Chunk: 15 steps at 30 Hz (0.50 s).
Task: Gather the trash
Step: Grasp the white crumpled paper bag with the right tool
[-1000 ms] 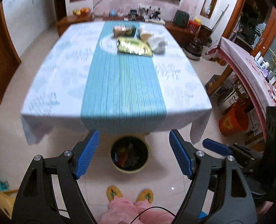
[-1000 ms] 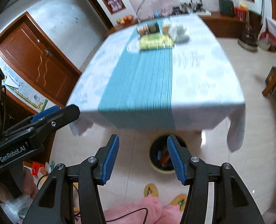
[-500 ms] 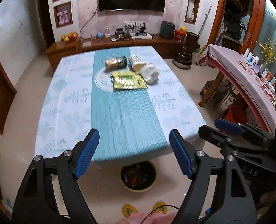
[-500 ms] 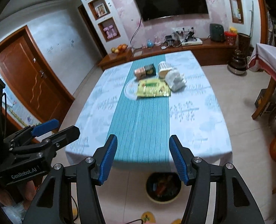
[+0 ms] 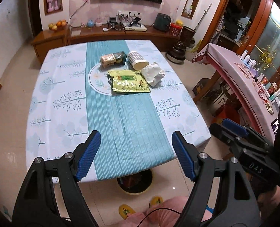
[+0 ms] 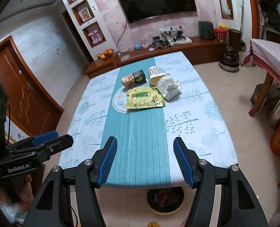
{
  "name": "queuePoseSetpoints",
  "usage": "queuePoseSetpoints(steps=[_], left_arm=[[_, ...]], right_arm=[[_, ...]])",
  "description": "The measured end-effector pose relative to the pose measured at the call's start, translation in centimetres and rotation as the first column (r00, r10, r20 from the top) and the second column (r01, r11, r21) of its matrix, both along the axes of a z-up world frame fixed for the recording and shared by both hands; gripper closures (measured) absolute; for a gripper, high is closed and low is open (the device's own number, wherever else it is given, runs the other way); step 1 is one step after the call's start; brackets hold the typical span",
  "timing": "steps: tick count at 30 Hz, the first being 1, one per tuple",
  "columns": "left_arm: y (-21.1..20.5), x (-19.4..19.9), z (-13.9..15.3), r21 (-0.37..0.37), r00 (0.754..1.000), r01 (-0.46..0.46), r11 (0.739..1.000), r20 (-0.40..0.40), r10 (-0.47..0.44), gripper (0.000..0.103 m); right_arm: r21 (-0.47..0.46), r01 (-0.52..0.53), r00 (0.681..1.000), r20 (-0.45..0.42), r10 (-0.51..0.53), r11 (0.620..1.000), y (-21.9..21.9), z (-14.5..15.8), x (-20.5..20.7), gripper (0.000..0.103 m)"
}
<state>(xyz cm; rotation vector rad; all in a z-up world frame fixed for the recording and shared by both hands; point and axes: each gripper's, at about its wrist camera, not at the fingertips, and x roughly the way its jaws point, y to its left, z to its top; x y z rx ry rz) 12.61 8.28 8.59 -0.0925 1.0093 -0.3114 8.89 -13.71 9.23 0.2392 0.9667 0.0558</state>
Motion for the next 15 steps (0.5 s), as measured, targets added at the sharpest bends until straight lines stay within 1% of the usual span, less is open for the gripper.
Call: queuePoseSetpoints(steps=[2, 5, 11, 14, 15], left_arm=[[0.2, 1.2, -1.2, -0.006, 1.0, -0.014, 1.0, -0.026, 0.014, 0.028], [0.5, 3.1, -3.2, -0.021, 0.997, -0.042, 0.999, -0.067, 0.041, 0.028], [0.2, 8.0, -6.8, -0.016, 0.987, -0.099, 0.995, -0.131, 0.096, 0.028], [-0.2, 11.1, -8.9, -0.025, 0.971, -0.147, 0.989, -0.194, 0.139, 0.028], [-0.3, 12.1, -9.5, -0.029, 0.964, -0.166, 0.986, -0.215, 0.156, 0.028]], right_arm=[[0.003, -0.005, 1.0, -0.018, 0.005, 1.0, -0.6, -1.0, 1.5, 0.037], [0.017, -0.032, 0.998, -0.046, 0.033, 0.999, -1.5, -2.9, 4.5, 0.036], [0.045, -0.093, 0.989, -0.114, 0.098, 0.995, -4.0, -7.0, 12.3, 0.036], [0.047, -0.13, 0.981, -0.139, 0.135, 0.99, -5.3, -8.7, 16.2, 0.028], [0.048, -0.14, 0.979, -0.142, 0.146, 0.989, -5.8, -9.1, 17.3, 0.027]])
